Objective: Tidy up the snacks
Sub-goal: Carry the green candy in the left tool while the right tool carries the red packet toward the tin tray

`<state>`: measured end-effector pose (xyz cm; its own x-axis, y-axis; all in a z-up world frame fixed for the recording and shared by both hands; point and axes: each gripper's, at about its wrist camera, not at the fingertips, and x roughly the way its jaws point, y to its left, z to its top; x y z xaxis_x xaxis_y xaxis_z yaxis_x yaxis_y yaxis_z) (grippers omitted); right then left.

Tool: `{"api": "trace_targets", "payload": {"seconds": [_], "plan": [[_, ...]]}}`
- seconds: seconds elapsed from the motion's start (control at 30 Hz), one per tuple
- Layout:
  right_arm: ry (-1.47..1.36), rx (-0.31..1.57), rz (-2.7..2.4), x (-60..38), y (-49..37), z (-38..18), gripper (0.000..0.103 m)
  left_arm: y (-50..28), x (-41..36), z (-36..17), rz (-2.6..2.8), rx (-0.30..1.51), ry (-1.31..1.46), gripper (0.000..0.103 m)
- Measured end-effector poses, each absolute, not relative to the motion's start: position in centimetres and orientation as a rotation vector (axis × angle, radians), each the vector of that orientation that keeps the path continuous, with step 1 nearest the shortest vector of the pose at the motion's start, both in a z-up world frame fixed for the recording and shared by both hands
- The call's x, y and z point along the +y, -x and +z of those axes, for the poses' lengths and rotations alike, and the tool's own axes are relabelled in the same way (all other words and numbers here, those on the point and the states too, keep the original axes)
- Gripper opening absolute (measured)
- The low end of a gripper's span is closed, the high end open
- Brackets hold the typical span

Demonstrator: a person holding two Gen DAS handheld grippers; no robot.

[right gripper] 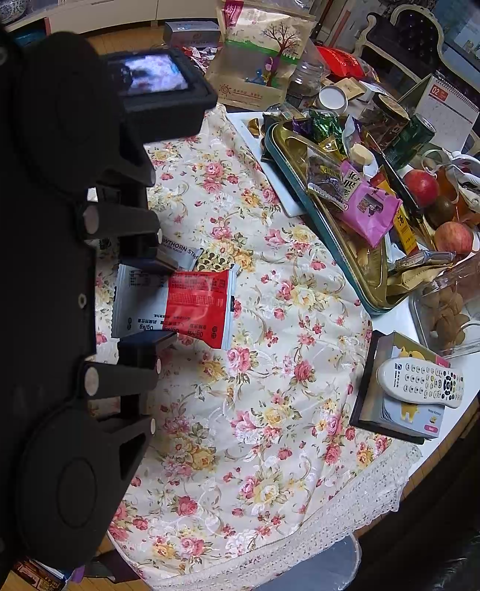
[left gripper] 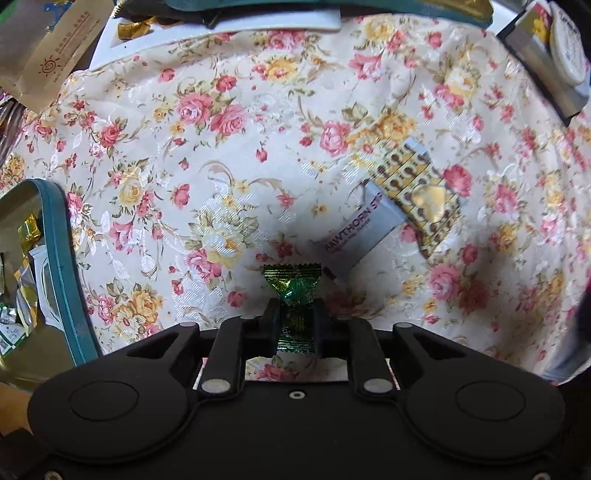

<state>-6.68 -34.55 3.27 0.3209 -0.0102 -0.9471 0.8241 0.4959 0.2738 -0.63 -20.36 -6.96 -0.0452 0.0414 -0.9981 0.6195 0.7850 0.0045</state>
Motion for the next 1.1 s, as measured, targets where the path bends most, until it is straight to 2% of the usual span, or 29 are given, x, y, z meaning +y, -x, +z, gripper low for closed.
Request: {"api": "trace_targets", "payload": {"seconds": [0.5,1.1], "plan": [[-0.871,1.152,-0.661,-34.0,5.6,2.5,0.035,-0.8,-18.4,-1.7,-0.497,1.459,-0.462,0.024],[-0.803,1.208,-0.605,-30.7,2.5,1.6,0.035,-3.7,-14.8,0.7,-0.431,1.417,-0.379,0.024]]}}
